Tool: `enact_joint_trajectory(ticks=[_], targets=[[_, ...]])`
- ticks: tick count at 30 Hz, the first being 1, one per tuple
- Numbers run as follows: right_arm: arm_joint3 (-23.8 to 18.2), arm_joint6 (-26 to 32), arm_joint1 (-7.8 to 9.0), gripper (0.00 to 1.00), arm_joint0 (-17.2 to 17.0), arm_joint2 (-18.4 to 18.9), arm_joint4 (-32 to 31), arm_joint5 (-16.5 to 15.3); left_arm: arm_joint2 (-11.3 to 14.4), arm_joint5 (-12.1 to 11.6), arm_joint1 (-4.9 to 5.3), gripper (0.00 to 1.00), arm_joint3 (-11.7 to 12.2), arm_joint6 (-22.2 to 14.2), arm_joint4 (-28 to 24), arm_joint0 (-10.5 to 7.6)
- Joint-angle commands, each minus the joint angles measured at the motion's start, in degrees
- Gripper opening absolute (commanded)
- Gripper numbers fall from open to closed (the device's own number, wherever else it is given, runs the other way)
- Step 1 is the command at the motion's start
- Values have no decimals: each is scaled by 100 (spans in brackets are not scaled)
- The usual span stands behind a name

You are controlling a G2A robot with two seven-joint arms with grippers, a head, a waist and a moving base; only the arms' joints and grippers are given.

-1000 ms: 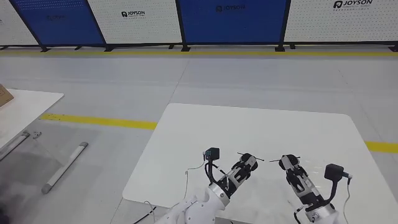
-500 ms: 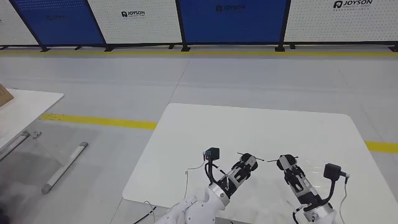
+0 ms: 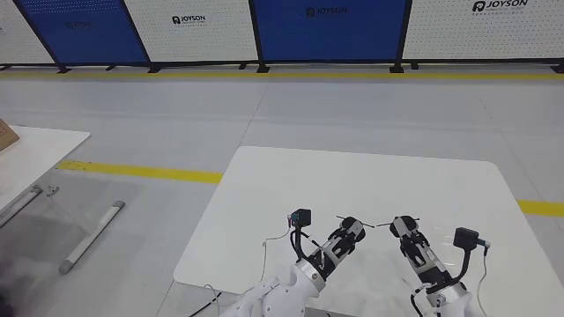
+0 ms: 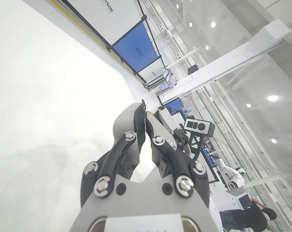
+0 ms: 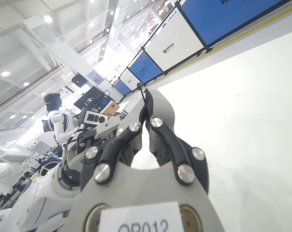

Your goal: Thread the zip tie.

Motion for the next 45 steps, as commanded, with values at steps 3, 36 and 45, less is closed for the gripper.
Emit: enact_joint_trajectory(ticks=[3,36,45], targets=[[-13,9,-9,0,4,6,-2,31,0,0,0,0,0,0,0,0],[-6,111,-203,0,-103,106,-181,-72,0,0,0,0,0,0,0,0],[-14,102,-251,0,-123,135,-211,-101,0,0,0,0,0,0,0,0]])
